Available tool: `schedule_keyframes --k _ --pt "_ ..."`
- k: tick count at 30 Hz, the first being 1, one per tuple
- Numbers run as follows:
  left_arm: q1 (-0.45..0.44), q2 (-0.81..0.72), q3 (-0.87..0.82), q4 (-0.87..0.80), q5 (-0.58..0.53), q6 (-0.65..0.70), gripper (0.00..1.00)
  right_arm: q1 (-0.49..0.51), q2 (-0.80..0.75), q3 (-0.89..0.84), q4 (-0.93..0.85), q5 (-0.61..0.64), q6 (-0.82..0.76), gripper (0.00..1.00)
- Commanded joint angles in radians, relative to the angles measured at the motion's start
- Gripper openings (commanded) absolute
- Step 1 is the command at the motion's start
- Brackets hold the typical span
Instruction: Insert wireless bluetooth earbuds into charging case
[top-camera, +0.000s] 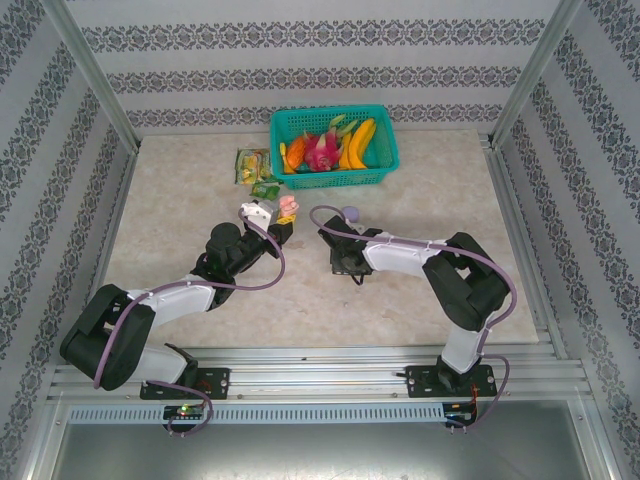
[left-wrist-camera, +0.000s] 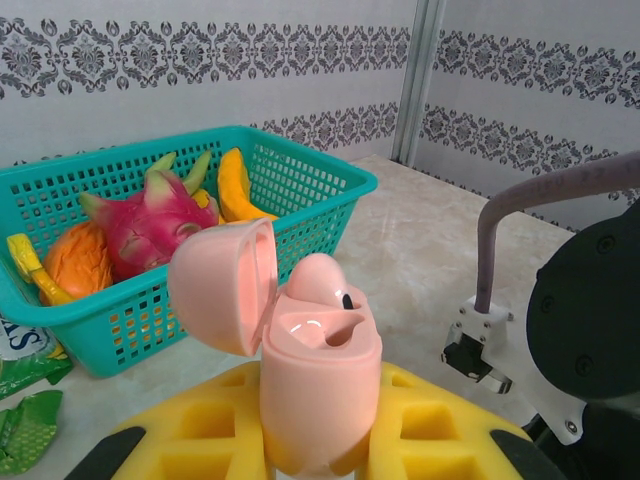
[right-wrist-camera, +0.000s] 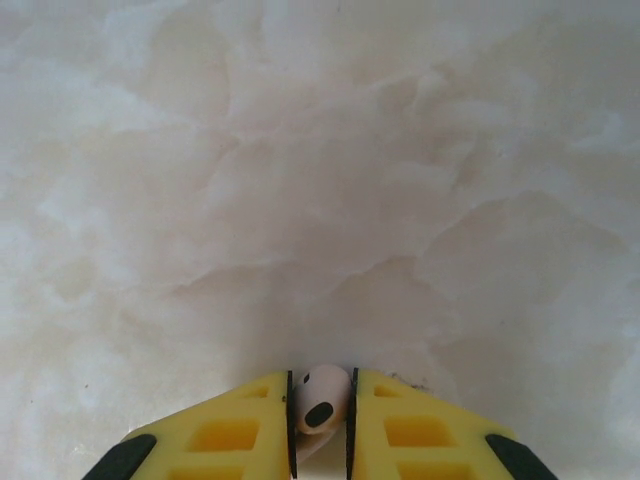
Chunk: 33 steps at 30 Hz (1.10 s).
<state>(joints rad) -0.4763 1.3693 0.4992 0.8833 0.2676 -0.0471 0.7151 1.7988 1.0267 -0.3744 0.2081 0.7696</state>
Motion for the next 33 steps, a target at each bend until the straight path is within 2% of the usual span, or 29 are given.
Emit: schedule_keyframes --k 1,11,18,26,33 --pt "0.010 -0.024 -0.006 0.035 0.028 -0.012 0.00 -0.019 -0.025 -0.042 0.074 0.017 -0.053 0.19" --pt "0.010 -0.012 -0.032 0.063 0.091 0.006 0.00 -0.022 -0.220 -0.132 0.131 0.097 -0.194 0.20" --pt "0.009 0.036 -0.047 0.130 0.201 0.005 0.00 -0.046 -0.417 -0.120 0.106 0.083 -0.300 0.21" --pt "-0.003 0.115 0.006 0.178 0.354 -0.032 0.00 -0.098 -0.616 -0.069 0.148 -0.071 -0.447 0.22" --pt "-0.049 0.196 0.099 0.194 0.371 -0.044 0.00 -0.118 -0.718 -0.091 0.298 -0.242 -0.578 0.22"
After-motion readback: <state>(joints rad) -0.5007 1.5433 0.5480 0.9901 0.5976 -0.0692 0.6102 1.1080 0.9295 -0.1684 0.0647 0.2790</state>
